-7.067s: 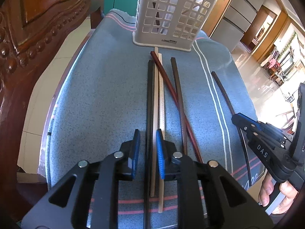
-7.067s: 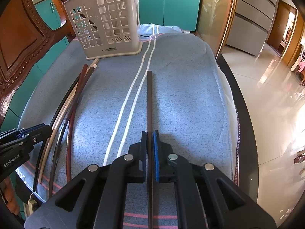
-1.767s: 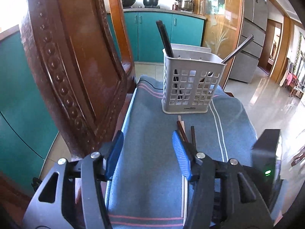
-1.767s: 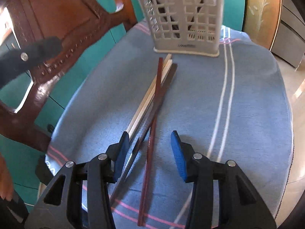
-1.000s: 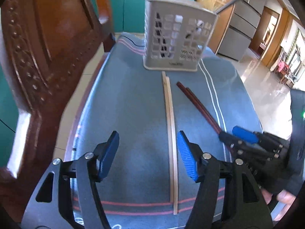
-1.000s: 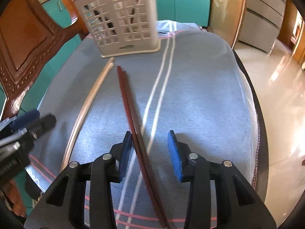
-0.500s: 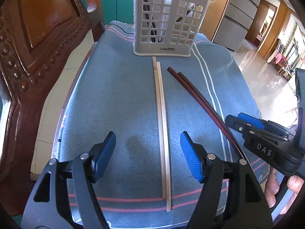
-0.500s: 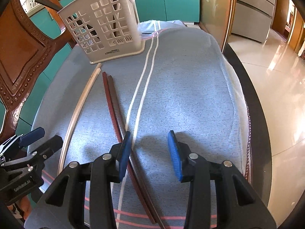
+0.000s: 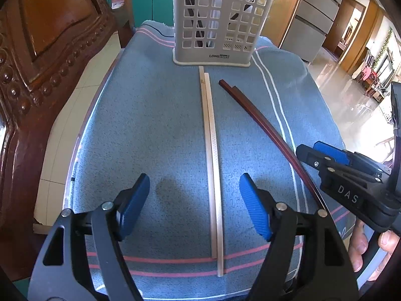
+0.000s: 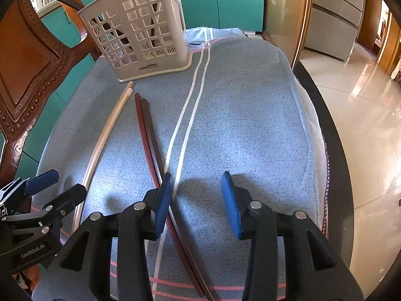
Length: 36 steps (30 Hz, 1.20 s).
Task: Organize utensils
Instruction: 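Close the right tool on a dark red chopstick beside the wooden ones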
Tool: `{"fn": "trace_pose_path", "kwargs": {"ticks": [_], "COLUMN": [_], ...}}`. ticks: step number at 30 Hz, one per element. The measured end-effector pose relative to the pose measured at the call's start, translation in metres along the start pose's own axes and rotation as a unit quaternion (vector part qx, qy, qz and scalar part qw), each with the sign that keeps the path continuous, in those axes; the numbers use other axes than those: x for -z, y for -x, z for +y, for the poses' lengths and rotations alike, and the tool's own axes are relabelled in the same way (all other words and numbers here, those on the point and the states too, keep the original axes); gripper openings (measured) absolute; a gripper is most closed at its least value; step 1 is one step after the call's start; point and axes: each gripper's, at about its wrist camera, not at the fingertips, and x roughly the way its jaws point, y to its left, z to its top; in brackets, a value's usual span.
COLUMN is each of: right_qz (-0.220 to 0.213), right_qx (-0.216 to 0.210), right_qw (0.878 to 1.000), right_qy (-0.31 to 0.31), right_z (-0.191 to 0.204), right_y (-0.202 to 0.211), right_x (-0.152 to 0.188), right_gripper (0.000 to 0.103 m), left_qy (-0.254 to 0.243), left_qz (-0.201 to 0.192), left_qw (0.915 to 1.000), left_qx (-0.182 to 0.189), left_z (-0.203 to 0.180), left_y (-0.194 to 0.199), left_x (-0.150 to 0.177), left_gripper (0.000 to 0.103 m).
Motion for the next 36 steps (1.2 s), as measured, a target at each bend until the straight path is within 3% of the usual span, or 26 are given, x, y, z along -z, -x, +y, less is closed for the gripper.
{"fn": "trace_pose_path", "kwargs": {"ticks": [23,27,30,36], "right_qz": [-0.004,-0.002,0.003,-0.009], "right_qx": [0.024,0.02,0.011,-0.007], "right_qw": [0.999,0.999,0.999,0.998], "right_qy": [0.026,0.035,0.04,0.054], "right_z": [0.007,0.01,0.012,0.018], "right_y": [0.001,0.003,0.004,0.015], "right_x": [0.005,0.007,0.009,0.009], "right_gripper": [0.038,0.028,0.006,0.001], "left_qy": [0.004,0.005,0.005,0.005], "left_qz": [0.014,0.015,0.015,0.015], "left_qw": [0.9999,0.9999,0.9999,0.9999], "left_qx": [0.0,0.001,0.001,0.0], "left_z": [0.006,0.006,0.006,0.006], "left_y": [-0.006,-0.006,-0.006,-0.006], "left_x": [0.004,0.004,0.004,0.004], "left_gripper": [0.077,0.077,0.077,0.077]}}
